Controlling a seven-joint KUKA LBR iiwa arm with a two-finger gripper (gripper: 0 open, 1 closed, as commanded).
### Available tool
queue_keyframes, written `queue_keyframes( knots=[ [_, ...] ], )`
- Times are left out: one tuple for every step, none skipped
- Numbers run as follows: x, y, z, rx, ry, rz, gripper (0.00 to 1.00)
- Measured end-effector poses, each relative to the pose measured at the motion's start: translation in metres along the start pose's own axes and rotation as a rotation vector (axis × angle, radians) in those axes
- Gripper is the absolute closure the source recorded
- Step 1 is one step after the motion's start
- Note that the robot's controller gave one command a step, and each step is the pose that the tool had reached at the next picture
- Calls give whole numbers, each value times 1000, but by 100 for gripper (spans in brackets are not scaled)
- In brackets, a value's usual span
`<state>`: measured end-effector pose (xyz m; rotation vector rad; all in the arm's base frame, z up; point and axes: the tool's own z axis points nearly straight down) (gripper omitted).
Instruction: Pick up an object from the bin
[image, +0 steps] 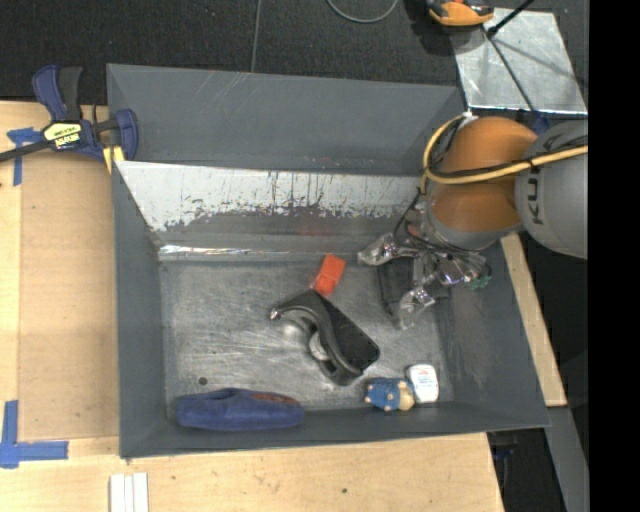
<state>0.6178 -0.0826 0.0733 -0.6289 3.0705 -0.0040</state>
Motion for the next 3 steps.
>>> queue_keyframes(
  knots=[
    [-5, 0, -5, 5, -18, 0, 100],
    [-11, 21, -115, 2, -5, -5, 100],
    [9, 10, -174, 2, -2, -427, 100]
  ],
)
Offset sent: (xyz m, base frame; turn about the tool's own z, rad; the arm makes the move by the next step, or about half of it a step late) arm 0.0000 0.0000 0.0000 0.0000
